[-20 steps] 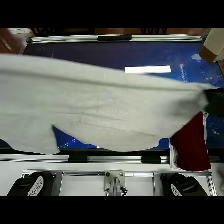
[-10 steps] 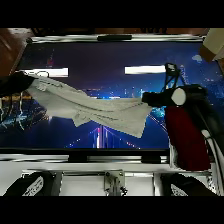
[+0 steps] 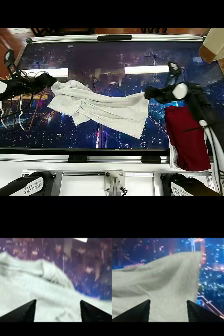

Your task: Fold the shirts.

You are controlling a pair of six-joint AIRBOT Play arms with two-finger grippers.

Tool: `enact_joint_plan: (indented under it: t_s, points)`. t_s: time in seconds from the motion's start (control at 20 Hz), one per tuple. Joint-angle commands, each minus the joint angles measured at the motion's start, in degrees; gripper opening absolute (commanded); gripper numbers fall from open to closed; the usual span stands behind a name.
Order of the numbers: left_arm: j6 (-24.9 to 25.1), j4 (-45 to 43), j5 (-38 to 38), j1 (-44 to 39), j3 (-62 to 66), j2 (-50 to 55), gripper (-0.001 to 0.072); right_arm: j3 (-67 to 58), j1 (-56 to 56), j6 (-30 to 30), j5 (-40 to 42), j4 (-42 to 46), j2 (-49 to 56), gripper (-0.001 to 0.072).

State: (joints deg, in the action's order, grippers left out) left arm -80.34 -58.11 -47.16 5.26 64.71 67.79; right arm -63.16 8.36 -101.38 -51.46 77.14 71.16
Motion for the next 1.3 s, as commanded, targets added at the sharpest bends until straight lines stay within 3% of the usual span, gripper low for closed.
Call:
enact_joint_plan:
  t_s: [0.0,0.1,0.35,0.6,0.7,0.85,0.95,1.1,1.25]
  points:
    - [-2.5,-9.6,-21.4,0.7,1.0,0.9,0.0589,0.1,-6.7,7.3,-19.5,2.8,-4.6,0.0564]
    - [-2.9,-8.3,-23.6,-0.2,-4.5,0.9,0.0596,2.6,-8.7,9.2,-24.8,2.6,-6.0,0.0564]
    - [-2.9,-1.4,-14.1,-4.4,-17.0,4.1,0.0609,10.1,-8.5,10.4,-22.8,-6.8,-6.6,0.0564]
    - [-2.8,2.1,-5.0,-10.1,-17.4,11.0,0.0609,10.7,-8.5,10.4,-21.6,-8.3,-6.6,0.0566]
    - [-2.8,2.7,-1.5,-12.5,-17.3,13.0,0.0608,10.8,-8.5,10.4,-21.4,-8.1,-6.6,0.0627]
    - [-2.9,2.7,3.3,-14.1,-17.3,13.9,0.0586,12.6,-8.5,10.2,-21.3,-9.3,-5.4,0.0627]
    - [-2.9,2.6,4.5,-13.8,-16.9,13.9,0.0300,15.2,-8.5,10.2,-19.1,-11.0,-3.5,0.0627]
    - [-2.7,2.6,3.7,-13.5,-16.9,13.8,0.0040,17.9,-8.1,10.6,-14.3,-17.5,0.9,0.0627]
    - [-1.1,2.6,1.0,-13.4,-16.9,13.5,0.0039,17.9,-3.4,11.3,-11.3,-19.9,5.6,0.0627]
